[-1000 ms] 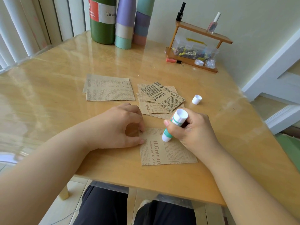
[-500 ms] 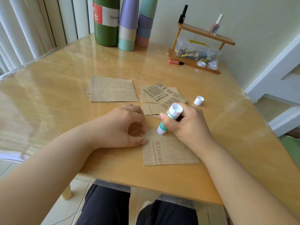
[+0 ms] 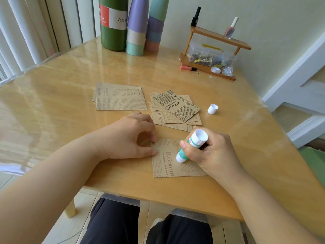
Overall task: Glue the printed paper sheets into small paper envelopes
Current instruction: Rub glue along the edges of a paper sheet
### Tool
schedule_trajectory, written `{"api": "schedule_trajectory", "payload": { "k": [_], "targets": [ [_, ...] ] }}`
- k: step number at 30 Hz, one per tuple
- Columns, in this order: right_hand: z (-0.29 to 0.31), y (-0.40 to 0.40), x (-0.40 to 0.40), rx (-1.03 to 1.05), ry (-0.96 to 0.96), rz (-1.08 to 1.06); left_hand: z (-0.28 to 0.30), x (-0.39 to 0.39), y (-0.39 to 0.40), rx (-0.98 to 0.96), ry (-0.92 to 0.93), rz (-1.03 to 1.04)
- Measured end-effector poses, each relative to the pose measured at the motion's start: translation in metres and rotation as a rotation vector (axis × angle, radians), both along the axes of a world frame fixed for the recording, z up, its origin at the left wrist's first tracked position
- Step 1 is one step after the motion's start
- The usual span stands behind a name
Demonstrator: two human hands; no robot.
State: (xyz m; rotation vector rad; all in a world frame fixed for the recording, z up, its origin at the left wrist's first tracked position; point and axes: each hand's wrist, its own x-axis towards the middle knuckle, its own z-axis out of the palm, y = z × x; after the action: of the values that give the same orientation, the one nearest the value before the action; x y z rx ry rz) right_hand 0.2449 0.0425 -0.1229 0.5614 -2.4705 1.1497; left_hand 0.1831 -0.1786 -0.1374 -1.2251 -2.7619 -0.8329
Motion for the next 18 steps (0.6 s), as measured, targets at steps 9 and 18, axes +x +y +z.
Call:
{"api": "schedule_trajectory", "payload": {
  "k": [9,18],
  "targets": [
    [-0.001,-0.015,-0.027,-0.035,-0.070,0.054,-0.002,0.000,0.001,0.029,0.001,0.006],
    [-0.001,-0.027,-0.045,-0.002,-0.047,0.014,-0.002,-0.001,0.001,0.022,-0.004,0.046]
  ]
}}
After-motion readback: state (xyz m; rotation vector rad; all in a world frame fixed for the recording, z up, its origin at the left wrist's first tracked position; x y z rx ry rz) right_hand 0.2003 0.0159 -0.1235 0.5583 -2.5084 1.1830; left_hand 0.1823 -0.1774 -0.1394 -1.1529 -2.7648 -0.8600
